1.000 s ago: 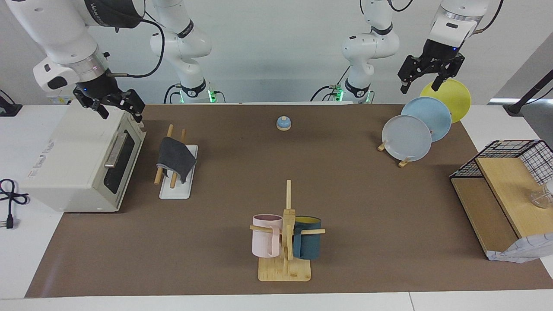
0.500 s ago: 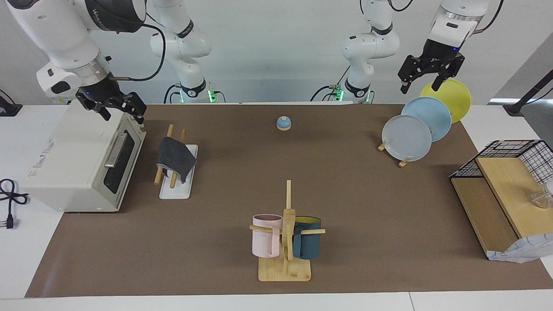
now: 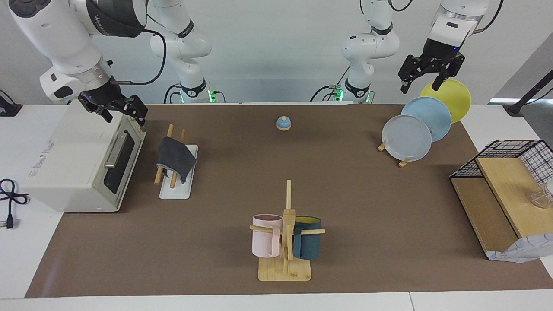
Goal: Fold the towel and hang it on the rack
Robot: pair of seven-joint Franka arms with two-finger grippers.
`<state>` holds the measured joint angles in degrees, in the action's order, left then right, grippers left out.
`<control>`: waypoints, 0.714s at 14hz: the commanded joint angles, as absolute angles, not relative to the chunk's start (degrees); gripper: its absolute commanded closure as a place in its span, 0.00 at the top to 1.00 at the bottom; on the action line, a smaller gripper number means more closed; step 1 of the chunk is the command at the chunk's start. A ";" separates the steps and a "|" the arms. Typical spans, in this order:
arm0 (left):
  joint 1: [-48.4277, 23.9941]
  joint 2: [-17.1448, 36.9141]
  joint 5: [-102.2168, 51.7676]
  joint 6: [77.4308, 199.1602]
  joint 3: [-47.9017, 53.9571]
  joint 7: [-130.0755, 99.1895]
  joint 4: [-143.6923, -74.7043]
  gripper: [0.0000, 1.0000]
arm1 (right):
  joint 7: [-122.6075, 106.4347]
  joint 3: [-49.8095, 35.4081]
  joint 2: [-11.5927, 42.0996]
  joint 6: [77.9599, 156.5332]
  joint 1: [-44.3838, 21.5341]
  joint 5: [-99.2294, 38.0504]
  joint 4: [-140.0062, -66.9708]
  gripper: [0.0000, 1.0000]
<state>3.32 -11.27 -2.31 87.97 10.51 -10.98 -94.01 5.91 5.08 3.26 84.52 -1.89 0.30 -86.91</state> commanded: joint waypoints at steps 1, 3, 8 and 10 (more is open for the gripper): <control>3.17 -9.16 -2.46 87.55 8.88 -10.11 -92.39 1.00 | 4.04 5.01 2.20 85.87 -1.05 -0.88 -88.42 1.00; 2.90 -3.80 -2.29 84.91 9.23 -9.93 -89.57 1.00 | 4.04 5.10 2.28 85.96 -1.05 -0.88 -88.42 1.00; 3.34 -2.11 -2.55 88.07 9.05 -6.24 -91.14 1.00 | 4.04 5.10 2.20 85.96 -1.05 -0.88 -88.33 1.00; 3.52 -2.11 -2.55 86.93 8.79 -6.24 -91.06 1.00 | 4.04 5.10 2.20 85.87 -1.05 -0.97 -88.33 1.00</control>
